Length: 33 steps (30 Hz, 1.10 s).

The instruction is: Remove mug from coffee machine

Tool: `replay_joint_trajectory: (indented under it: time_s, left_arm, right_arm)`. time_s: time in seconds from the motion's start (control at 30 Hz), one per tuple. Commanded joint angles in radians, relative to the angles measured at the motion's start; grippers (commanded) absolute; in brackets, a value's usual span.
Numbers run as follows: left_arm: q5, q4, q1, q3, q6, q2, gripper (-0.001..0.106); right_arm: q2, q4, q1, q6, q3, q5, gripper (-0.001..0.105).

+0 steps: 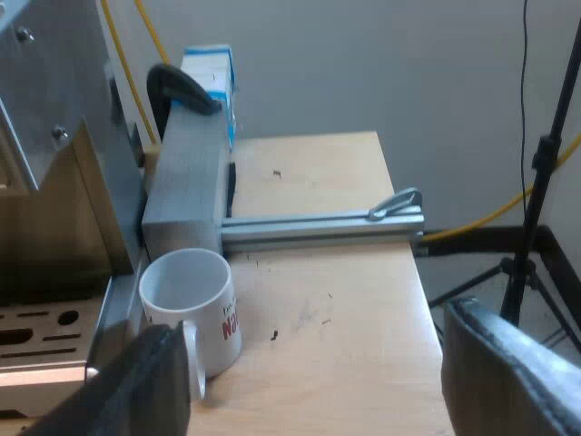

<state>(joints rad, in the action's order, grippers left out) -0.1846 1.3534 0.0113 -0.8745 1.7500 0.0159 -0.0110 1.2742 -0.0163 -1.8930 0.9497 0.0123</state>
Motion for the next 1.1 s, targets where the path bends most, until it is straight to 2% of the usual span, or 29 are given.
replay_joint_trajectory:
  time_s: [0.03, 0.2, 0.27, 0.47, 0.63, 0.9, 0.97, 1.1]
  left_arm:
    - [0.048, 0.023, 0.0, -0.009, -0.005, 0.135, 0.077]
    - [0.064, 0.008, 0.0, -0.006, -0.005, 0.134, 0.077]
    - [0.079, -0.026, 0.0, -0.006, -0.005, 0.134, 0.077]
    - [0.103, -0.183, 0.0, 0.014, -0.005, 0.134, 0.077]
    - [0.103, -0.271, 0.0, 0.078, -0.005, 0.134, 0.077]
    - [0.105, -0.283, 0.0, 0.197, -0.005, 0.132, 0.077]
    - [0.105, -0.283, 0.0, 0.248, -0.005, 0.133, 0.077]
    - [0.105, -0.287, 0.0, 0.299, -0.005, 0.133, 0.077]
  right_arm:
    - [-0.047, 0.022, 0.0, -0.004, 0.014, -0.012, 0.062]
    - [-0.045, 0.024, 0.001, -0.004, 0.007, -0.06, 0.062]
    - [-0.045, -0.007, 0.001, -0.004, -0.018, -0.094, 0.062]
    - [-0.043, -0.098, 0.001, -0.004, -0.094, -0.094, 0.062]
    - [-0.043, -0.184, 0.001, -0.004, -0.188, -0.094, 0.062]
    - [-0.041, -0.224, 0.001, -0.004, -0.3, -0.094, 0.062]
    - [-0.041, -0.222, 0.001, -0.004, -0.359, -0.092, 0.062]
    - [-0.041, -0.22, 0.001, -0.004, -0.392, -0.092, 0.062]
